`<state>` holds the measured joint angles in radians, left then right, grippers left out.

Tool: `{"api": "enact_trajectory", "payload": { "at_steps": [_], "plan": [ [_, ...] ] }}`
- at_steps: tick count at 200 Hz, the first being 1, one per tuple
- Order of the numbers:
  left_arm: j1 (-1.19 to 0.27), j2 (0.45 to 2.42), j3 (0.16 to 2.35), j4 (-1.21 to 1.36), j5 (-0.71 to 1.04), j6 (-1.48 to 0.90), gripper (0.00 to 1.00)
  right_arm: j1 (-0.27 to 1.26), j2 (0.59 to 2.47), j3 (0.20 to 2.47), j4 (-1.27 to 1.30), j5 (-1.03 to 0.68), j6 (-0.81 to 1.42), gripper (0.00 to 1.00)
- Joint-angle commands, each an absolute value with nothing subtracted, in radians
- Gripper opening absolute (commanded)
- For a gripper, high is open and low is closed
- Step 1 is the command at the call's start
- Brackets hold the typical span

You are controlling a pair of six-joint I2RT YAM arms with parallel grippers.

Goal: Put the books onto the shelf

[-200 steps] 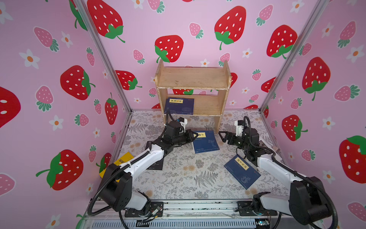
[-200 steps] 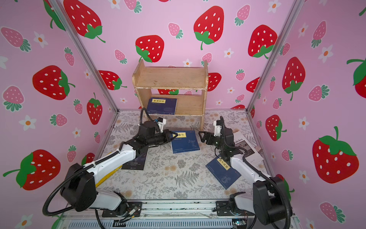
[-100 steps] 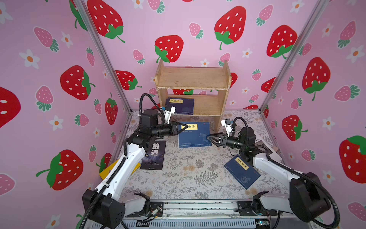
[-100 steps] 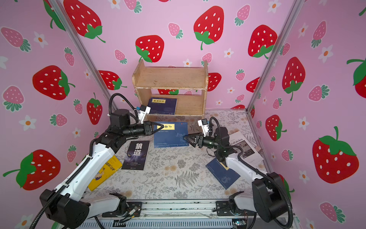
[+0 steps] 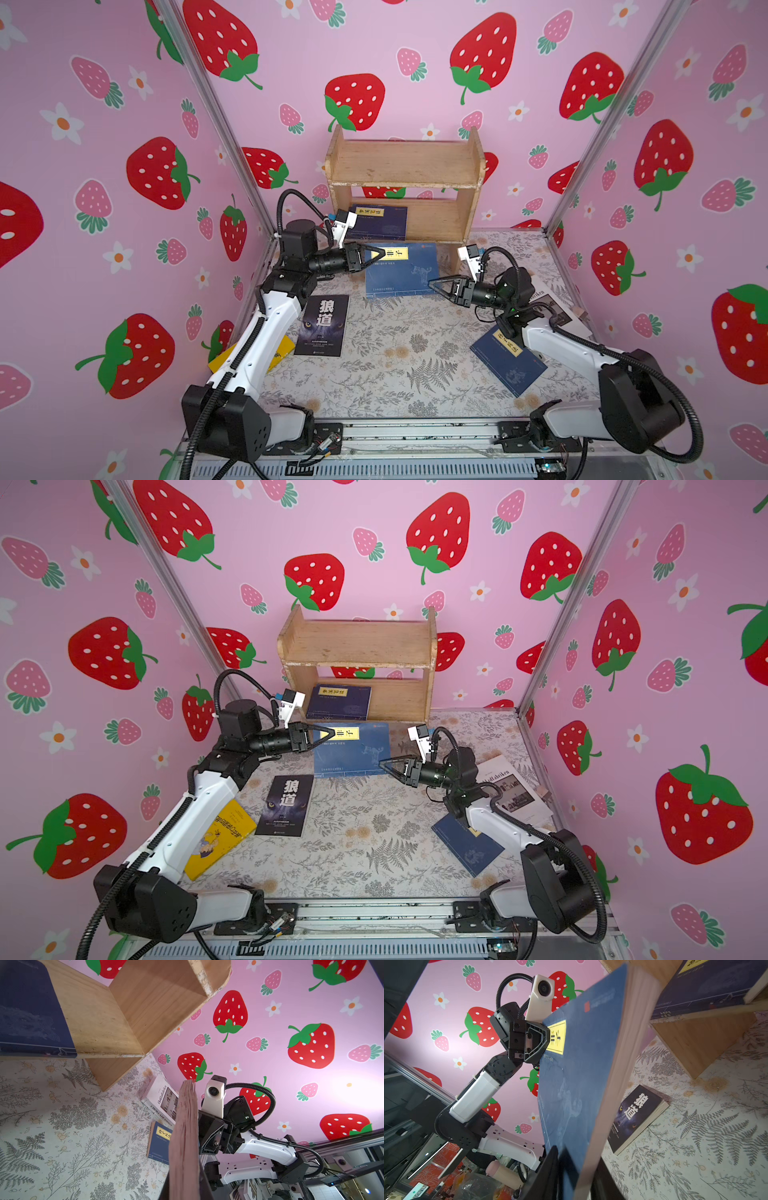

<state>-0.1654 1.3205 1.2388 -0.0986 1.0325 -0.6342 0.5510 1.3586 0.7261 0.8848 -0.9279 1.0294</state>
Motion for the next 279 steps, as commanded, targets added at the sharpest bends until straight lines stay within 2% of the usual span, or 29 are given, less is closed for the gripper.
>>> {"api": "enact_trajectory", "payload": {
  "at_steps": [1,10,38,54,84,102,140,161,193,250,279],
  "plan": [
    [-0.156,1.342,1.295,-0.042,1.064,-0.651,0.18,0.558,1.372,0.751,0.941,-0.892,1.075,0.15],
    [-0.147,1.344,1.305,-0.037,1.055,-0.656,0.24,0.559,1.386,0.767,0.918,-0.855,1.081,0.06],
    [-0.127,1.328,1.330,-0.047,0.994,-0.661,0.57,0.561,1.452,0.799,0.979,-0.801,1.165,0.05],
    [-0.102,1.287,1.341,-0.134,0.892,-0.613,0.67,0.562,1.480,0.804,1.037,-0.756,1.218,0.04],
    [-0.066,1.123,1.258,-0.257,0.570,-0.538,0.89,0.571,1.498,0.816,1.100,-0.655,1.266,0.04],
    [-0.047,1.045,1.185,-0.280,0.488,-0.544,0.97,0.574,1.519,0.850,1.085,-0.621,1.276,0.04],
    [-0.043,1.031,1.011,-0.164,0.570,-0.708,0.99,0.590,1.605,0.932,1.128,-0.599,1.338,0.03],
    [-0.044,1.072,0.939,-0.004,0.639,-0.824,0.94,0.603,1.657,0.982,1.145,-0.606,1.366,0.03],
    [-0.044,1.137,0.936,0.138,0.676,-0.900,0.82,0.625,1.705,1.023,1.154,-0.587,1.391,0.03],
    [-0.076,1.221,0.956,0.306,0.655,-0.979,0.78,0.669,1.781,1.126,1.115,-0.559,1.397,0.03],
    [-0.090,1.270,0.992,0.334,0.603,-1.003,0.69,0.681,1.814,1.163,1.113,-0.561,1.407,0.03]
  ]
}}
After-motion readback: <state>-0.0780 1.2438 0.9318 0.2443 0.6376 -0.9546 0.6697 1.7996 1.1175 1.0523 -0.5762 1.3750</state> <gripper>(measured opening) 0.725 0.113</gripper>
